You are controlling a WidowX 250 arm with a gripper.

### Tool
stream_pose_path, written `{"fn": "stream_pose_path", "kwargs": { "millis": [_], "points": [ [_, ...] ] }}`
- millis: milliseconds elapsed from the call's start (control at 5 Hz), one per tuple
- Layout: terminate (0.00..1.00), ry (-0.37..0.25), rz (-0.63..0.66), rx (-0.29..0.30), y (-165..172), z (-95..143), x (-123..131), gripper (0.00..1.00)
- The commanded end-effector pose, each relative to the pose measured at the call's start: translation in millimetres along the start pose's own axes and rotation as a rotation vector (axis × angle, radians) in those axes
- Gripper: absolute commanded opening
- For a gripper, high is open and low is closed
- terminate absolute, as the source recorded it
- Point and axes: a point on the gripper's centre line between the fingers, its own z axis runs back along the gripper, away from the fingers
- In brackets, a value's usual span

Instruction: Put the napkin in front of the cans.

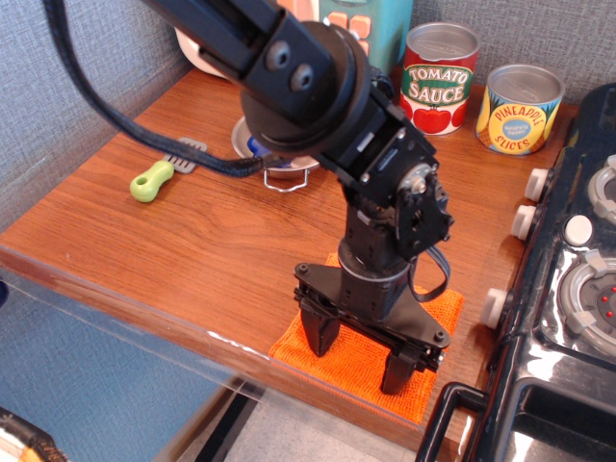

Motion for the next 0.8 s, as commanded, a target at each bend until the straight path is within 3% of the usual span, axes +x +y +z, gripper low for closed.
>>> {"fn": "stream_pose_path", "kwargs": {
  "millis": [0, 200, 600],
  "points": [
    [0.00, 0.067, 0.006, 0.040, 14, -19, -13, 1.00],
    [0.00, 0.054, 0.013, 0.045, 15, -20, 0, 1.00],
    [0.00, 0.013, 0.071, 0.057, 30, -22, 59, 1.00]
  ]
}}
